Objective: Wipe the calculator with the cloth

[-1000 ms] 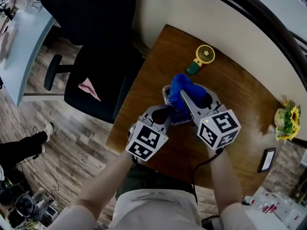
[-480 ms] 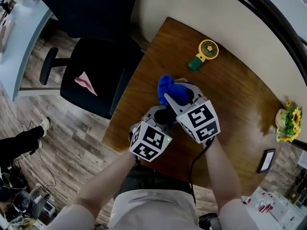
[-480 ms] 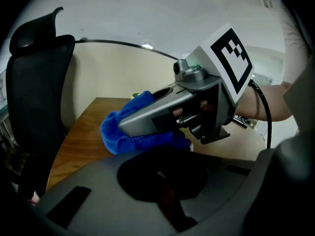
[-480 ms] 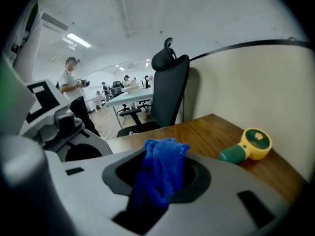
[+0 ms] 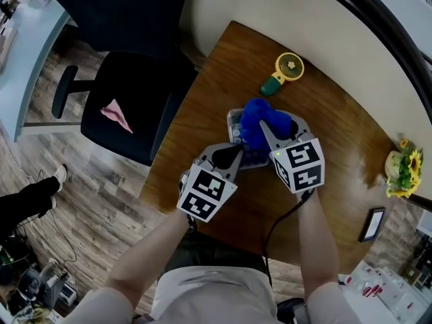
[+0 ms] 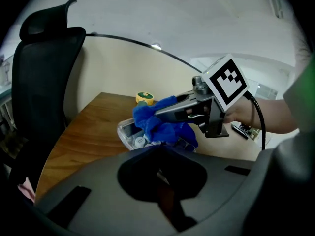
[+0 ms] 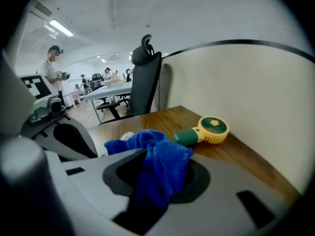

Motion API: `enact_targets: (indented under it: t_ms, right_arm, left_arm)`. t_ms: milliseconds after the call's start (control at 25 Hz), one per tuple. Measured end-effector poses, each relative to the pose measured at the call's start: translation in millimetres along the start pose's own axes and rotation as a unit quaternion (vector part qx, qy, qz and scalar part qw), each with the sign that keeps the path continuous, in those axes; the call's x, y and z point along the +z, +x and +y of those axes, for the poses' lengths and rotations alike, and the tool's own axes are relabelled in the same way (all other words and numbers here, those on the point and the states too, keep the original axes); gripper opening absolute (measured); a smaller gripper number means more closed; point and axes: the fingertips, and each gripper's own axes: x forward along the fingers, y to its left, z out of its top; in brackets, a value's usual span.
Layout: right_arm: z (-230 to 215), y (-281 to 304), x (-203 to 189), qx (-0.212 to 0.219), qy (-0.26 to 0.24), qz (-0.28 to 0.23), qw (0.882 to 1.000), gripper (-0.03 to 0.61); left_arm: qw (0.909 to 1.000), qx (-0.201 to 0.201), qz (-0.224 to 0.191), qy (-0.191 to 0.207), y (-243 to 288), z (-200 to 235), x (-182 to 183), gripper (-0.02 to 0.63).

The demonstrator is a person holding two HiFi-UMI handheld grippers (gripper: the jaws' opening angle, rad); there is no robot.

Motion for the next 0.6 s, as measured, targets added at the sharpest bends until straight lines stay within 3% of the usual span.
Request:
enact_targets:
  t_ms: [160, 320, 480, 600]
  right_arm:
    - [-29.5, -10.9, -25.8, -0.053, 0.009, 0.030, 0.998, 0.121]
    - [-37.6, -36.8, -8.3, -0.065, 0.049, -0.021, 0.996, 0.123]
    - [6.2, -53.4, 44.0, 0.016, 0.055, -0.105, 0.993, 0.123]
    - [50.7, -48.4, 66.1, 0.089, 0.046, -0.126, 0.987, 0.124]
  left_arm:
    - [0.9997, -0.015, -0.015, -0.013, 1.0, 0.4, 0.4, 0.002]
    - [0.9992, -0.022, -0.023, -0.022, 0.9, 1.3, 2.5, 0.002]
    - [0.9991, -0.022, -0.029, -0.023, 2.2, 0.3, 6.0, 0.002]
    - [0.9988, -0.029, -0.030, -0.023, 1.6, -0.3, 4.9, 0.002]
